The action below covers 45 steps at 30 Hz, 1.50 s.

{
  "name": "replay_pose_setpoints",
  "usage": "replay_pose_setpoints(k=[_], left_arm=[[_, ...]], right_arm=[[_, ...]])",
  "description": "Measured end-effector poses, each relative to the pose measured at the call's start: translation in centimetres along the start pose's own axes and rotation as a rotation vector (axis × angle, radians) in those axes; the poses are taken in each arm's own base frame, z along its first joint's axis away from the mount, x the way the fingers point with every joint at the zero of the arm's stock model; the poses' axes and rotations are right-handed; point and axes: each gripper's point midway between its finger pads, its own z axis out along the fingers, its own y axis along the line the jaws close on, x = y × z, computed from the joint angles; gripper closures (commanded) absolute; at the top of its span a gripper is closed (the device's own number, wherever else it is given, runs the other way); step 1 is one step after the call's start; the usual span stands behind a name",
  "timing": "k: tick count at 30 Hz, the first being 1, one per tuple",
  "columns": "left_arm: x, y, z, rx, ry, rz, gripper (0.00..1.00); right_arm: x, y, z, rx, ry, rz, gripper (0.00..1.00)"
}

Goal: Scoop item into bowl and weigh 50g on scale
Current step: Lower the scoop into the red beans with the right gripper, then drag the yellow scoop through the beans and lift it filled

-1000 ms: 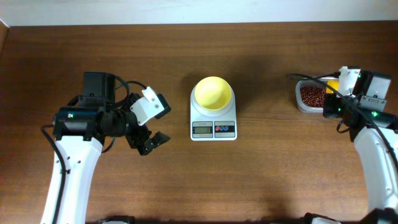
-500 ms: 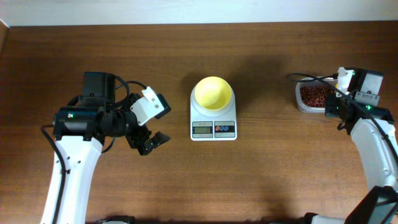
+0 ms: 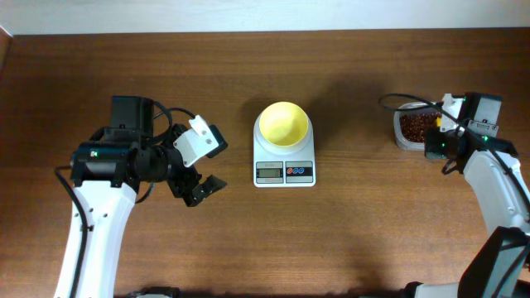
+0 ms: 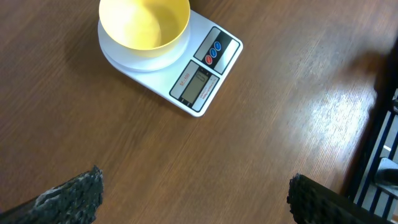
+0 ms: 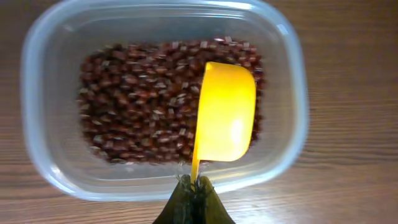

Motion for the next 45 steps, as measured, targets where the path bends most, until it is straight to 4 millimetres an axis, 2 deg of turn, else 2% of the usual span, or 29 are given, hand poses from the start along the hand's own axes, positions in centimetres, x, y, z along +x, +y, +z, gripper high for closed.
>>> replay_pose_setpoints(k=[6, 14, 19, 27, 35, 40, 45], left_arm=[[0.0, 0.0, 0.0, 0.000, 0.000, 0.000, 0.01], [0.0, 0.0, 0.0, 0.000, 0.000, 0.000, 0.01], [0.0, 0.0, 0.0, 0.000, 0.000, 0.000, 0.01], [0.0, 0.0, 0.0, 0.000, 0.000, 0.000, 0.01], [0.0, 0.0, 0.0, 0.000, 0.000, 0.000, 0.01], [0.0, 0.0, 0.0, 0.000, 0.000, 0.000, 0.01], [0.0, 0.0, 0.0, 0.000, 0.000, 0.000, 0.01]], right_arm=[[0.2, 2.0, 0.1, -0.130, 0.003, 0.068, 0.96], [0.5, 1.4, -0.2, -0.275, 0.000, 0.296, 0.96], [0.8, 2.2, 0.8, -0.394, 0.050, 0.469, 0.96], [1.6, 0.7, 0.7, -0.517, 0.087, 0.712, 0.96], [1.5, 0.6, 0.6, -0.563, 0.089, 0.764, 0.96], [1.4, -1.3, -0.5, -0.666, 0.045, 0.858, 0.96], [0.7, -0.9, -1.4, -0.748, 0.017, 0.857, 0.96]])
